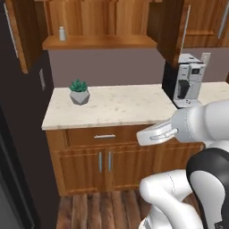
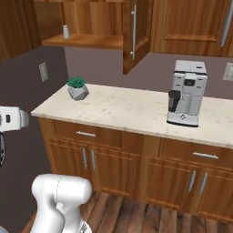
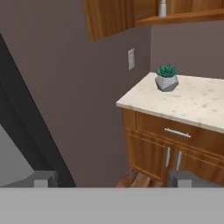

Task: Collect the paprika, mayonnaise, and shaker from the cabinet and place them next to the stove.

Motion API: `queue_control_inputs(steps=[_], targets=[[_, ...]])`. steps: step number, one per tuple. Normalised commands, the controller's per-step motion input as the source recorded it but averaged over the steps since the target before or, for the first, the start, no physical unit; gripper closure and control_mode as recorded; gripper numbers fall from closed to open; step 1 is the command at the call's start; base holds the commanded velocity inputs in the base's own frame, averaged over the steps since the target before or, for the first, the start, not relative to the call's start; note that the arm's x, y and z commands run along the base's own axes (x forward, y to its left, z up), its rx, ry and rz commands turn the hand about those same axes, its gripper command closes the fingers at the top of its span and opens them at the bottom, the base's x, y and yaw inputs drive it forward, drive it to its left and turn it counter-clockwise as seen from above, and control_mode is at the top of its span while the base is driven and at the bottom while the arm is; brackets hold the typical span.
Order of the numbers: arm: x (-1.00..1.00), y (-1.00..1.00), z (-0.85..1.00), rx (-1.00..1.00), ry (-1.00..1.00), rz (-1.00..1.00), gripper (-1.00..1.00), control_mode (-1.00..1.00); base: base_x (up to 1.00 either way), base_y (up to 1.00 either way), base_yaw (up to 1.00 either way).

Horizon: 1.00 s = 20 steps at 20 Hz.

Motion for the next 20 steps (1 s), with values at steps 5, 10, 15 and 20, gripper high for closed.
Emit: queue_control_inputs(steps=[5, 10, 15, 20], targets=[[0.00, 0.00, 0.00, 0.00, 0.00, 0.00, -1.00, 1.00, 0.52, 0.32, -0.25], [0.00, 0.00, 0.00, 0.00, 0.00, 0.00, -1.00, 1.00, 0.38, 0.02, -0.25], [0.00, 0.00, 0.00, 0.00, 0.00, 0.00, -1.00, 1.00, 0.44, 0.18, -0.26], [0.00, 0.00, 0.00, 0.00, 0.00, 0.00, -1.00, 1.00, 0.53, 0.43, -0.26]])
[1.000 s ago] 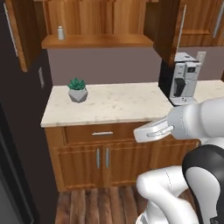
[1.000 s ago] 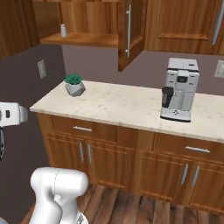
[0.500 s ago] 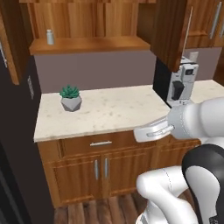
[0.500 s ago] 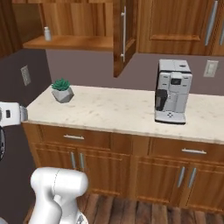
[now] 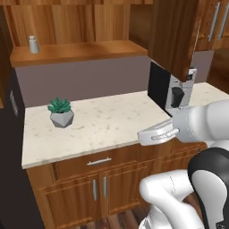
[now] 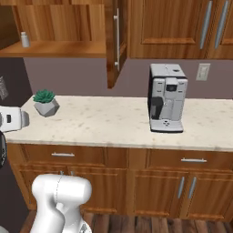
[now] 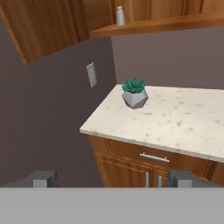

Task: Collect the paprika, mayonnaise, and shaker from the cabinet and place them next to the stove.

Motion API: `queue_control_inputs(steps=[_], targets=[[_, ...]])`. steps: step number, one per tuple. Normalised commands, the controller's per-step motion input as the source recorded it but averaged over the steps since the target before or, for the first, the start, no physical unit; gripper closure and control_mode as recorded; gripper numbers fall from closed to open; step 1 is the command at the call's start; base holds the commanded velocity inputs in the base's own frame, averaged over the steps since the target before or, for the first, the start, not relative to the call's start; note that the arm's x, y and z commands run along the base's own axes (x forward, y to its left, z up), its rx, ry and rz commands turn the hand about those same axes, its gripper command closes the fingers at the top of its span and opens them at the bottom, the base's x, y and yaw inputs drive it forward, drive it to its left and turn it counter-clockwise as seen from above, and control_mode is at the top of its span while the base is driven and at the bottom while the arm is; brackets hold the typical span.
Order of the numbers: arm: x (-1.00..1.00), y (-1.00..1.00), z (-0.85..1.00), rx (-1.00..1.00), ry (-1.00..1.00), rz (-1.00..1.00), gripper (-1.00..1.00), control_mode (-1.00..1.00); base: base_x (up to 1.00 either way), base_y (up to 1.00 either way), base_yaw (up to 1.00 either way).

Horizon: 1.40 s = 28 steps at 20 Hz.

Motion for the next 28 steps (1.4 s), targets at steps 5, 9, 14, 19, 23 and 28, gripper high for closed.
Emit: queue_control_inputs(steps=[5, 9, 14, 19, 23, 28], targets=[[0.00, 0.00, 0.00, 0.00, 0.00, 0.00, -1.00, 1.00, 0.64, 0.52, -0.25], [0.00, 0.00, 0.00, 0.00, 0.00, 0.00, -1.00, 1.00, 0.57, 0.77, -0.16], [0.00, 0.00, 0.00, 0.00, 0.00, 0.00, -1.00, 1.00, 0.53, 0.70, -0.04], [0.00, 0.00, 0.00, 0.00, 0.00, 0.00, -1.00, 1.00, 0.58, 0.35, 0.01], [0.37, 0.00, 0.44, -0.03, -0.13, 0.05, -1.00, -1.00, 0.15, 0.01, 0.01], [0.27, 0.00, 0.73, -0.09, -0.26, 0.06, -1.00, -1.00, 0.00, 0.00, 0.00]])
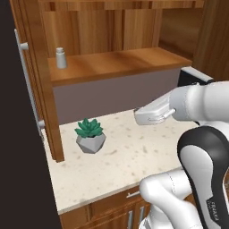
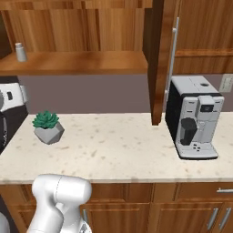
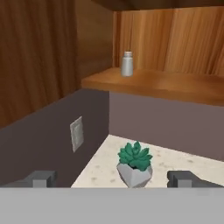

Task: Collect the paprika, mayonnaise, and shaker from the cabinet and place them next to the stove.

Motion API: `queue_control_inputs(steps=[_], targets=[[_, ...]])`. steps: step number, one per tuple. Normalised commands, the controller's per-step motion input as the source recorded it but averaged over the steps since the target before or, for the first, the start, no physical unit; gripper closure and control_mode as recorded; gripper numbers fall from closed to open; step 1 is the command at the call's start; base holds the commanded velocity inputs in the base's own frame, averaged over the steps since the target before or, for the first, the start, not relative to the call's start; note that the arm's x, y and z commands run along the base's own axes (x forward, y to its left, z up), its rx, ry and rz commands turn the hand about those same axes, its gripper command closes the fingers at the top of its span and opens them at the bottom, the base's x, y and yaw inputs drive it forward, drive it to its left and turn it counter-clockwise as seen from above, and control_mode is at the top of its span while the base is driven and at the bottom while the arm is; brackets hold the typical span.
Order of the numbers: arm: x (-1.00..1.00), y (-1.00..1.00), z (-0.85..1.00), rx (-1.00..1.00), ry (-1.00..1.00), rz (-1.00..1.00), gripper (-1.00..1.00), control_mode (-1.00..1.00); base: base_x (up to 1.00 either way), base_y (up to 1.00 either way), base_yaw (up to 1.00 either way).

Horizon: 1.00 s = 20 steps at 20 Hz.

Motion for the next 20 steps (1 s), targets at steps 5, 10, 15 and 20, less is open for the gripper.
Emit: queue_control_inputs(steps=[5, 10, 15, 20], targets=[[0.16, 0.06, 0.66, -0.10, -0.20, 0.00, -1.00, -1.00, 0.00, 0.00, 0.00], [0.05, 0.04, 0.48, -0.04, -0.06, -0.02, -1.00, -1.00, 0.00, 0.00, 0.00], [0.04, 0.00, 0.49, 0.00, -0.03, -0.01, -1.00, -1.00, 0.00, 0.00, 0.00], [0.00, 0.04, 0.32, 0.00, -0.06, 0.00, -1.00, -1.00, 0.00, 0.00, 0.00]])
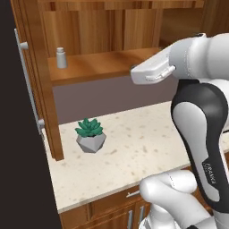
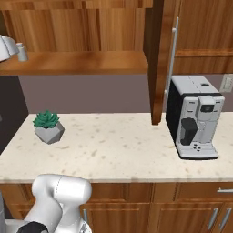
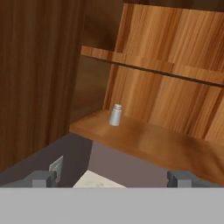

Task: Collect the paprika, mayonnaise, and shaker from the cabinet and place them next to the stove.

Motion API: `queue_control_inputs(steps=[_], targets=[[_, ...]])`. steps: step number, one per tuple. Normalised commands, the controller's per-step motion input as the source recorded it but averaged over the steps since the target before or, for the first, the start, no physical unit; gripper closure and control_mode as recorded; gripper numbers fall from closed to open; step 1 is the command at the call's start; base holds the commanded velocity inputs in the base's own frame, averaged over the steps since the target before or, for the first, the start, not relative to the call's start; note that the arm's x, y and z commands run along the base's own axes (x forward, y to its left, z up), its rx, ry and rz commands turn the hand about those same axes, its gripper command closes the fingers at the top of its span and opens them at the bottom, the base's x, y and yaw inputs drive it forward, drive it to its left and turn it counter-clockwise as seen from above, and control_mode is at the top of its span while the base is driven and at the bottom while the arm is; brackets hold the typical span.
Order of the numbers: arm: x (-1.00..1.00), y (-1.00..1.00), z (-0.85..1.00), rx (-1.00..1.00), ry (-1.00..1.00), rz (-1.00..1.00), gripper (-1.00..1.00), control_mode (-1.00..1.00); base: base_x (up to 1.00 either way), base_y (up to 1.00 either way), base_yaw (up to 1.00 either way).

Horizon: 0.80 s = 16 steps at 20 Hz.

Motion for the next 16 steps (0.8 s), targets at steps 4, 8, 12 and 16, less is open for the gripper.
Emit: queue_control_inputs(steps=[4, 8, 12, 16], targets=[[0.00, 0.14, 0.19, 0.00, -0.08, 0.00, -1.00, -1.00, 0.00, 0.00, 0.00], [0.11, 0.17, 0.04, 0.00, -0.07, 0.00, -1.00, -1.00, 0.00, 0.00, 0.00], [0.24, 0.11, 0.00, 0.00, -0.08, 0.00, -1.00, -1.00, 0.00, 0.00, 0.00], [0.26, 0.01, 0.00, 0.01, -0.05, 0.00, -1.00, -1.00, 0.00, 0.00, 0.00]])
